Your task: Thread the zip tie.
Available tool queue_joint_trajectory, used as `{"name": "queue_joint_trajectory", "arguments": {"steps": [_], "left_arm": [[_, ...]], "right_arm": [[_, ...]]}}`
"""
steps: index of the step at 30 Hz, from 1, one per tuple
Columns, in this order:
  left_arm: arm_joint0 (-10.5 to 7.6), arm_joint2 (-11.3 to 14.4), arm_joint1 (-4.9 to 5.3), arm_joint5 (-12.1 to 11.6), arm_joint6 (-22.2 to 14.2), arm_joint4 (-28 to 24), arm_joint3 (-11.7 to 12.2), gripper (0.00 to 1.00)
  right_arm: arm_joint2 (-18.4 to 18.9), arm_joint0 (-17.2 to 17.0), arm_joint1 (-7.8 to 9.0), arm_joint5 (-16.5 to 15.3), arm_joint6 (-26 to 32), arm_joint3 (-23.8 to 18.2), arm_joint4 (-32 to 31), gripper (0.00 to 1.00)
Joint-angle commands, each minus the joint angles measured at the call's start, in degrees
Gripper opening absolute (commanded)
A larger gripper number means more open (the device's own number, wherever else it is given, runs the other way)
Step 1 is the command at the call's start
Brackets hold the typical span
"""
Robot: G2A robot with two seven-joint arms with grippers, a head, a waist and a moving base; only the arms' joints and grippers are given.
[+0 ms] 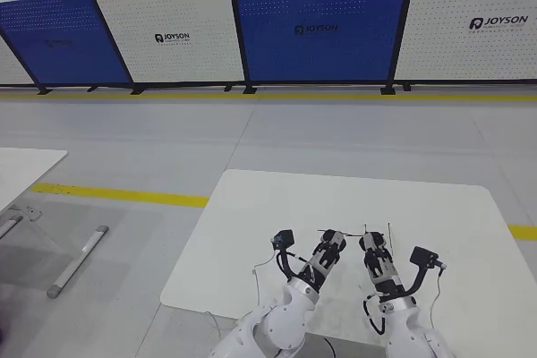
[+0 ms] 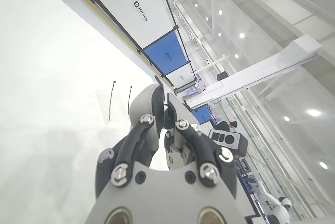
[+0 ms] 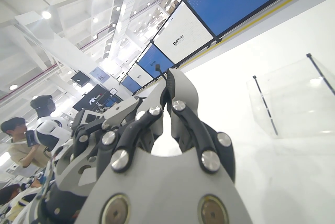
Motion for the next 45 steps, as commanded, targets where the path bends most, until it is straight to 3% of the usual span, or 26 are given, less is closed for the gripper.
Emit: {"name": "queue_joint_trajectory", "arguments": {"steps": [1, 2, 8, 14, 16, 19, 33, 36, 39, 45], "left_arm": [[-0.07, 0.11, -0.04, 0.07, -0.02, -0.14, 0.05, 0.17], [-0.09, 0.19, -0.06, 0.16, -0.08, -0.22, 0.09, 0.26], [-0.41, 0.54, -0.20, 0.64, -0.04, -0.30, 0.31, 0.29], [-0.66, 0.63, -0.28, 1.04, -0.05, -0.36, 0.31, 0.17], [-0.73, 0.65, -0.30, 1.16, -0.13, -0.34, 0.33, 0.06], [-0.91, 0.72, -0.35, 1.39, -0.23, -0.42, 0.43, 0.00], [-1.08, 0.47, -0.27, 2.58, -1.19, 0.61, 0.20, 0.00], [-0.79, 0.10, -0.15, 2.96, -1.44, 1.09, -0.15, 0.21], [-0.51, -0.14, -0.01, 3.54, -1.90, 1.85, -0.44, 0.33], [-0.30, -0.62, 0.12, 3.96, -2.53, 1.83, -0.78, 0.30]], "right_arm": [[0.03, -0.14, 0.03, -0.07, -0.07, -0.13, -0.14, 0.00], [0.02, -0.20, 0.04, -0.14, -0.08, -0.23, -0.23, 0.00], [-0.05, -0.55, 0.12, -0.52, -0.05, -0.82, -0.65, 0.00], [-0.03, -0.65, 0.19, -0.55, 0.09, -1.00, -0.83, 0.00], [-0.03, -0.64, 0.20, -0.59, 0.04, -0.98, -0.89, 0.00], [-0.02, -0.62, 0.21, -0.61, -0.08, -0.86, -0.88, 0.00], [-0.06, -0.82, 0.31, -0.43, -0.61, -1.40, -1.75, 0.00], [-0.21, -0.87, 0.31, 0.17, -1.18, -1.51, -2.83, 0.00], [-0.21, -0.79, 0.32, 0.60, -1.49, -1.54, -3.57, 0.00], [-0.33, -0.70, 0.34, 0.99, -1.70, -1.53, -4.39, 0.00]]}}
